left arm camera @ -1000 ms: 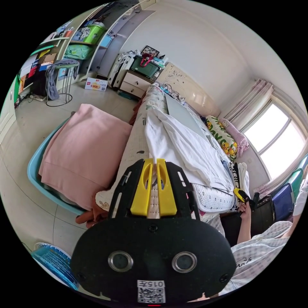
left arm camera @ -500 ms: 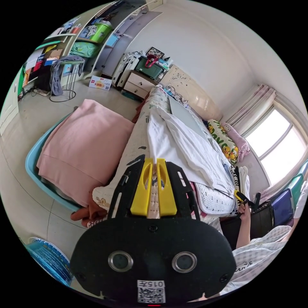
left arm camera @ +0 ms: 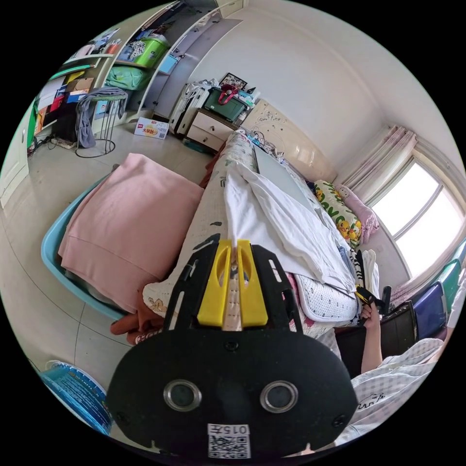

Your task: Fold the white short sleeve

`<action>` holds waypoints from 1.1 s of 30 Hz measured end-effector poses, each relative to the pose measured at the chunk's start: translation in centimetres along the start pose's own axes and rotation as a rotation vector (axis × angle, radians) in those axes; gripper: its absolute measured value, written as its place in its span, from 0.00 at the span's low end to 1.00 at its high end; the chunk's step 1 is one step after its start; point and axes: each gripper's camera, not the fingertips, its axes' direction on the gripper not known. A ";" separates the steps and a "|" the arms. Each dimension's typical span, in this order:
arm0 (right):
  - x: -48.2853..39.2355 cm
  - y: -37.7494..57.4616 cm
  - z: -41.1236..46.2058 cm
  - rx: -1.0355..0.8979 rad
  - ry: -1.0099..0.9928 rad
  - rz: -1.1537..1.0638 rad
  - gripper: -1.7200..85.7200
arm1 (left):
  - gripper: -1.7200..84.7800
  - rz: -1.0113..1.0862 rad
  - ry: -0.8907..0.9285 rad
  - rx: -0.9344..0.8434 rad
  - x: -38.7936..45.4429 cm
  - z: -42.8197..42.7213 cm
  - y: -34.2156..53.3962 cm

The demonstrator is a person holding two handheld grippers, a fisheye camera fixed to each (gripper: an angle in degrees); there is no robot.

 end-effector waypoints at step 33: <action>-36.2 7.7 25.9 -0.348 -0.056 -0.966 0.14 | 0.11 -0.021 0.142 -0.249 9.5 10.9 -31.4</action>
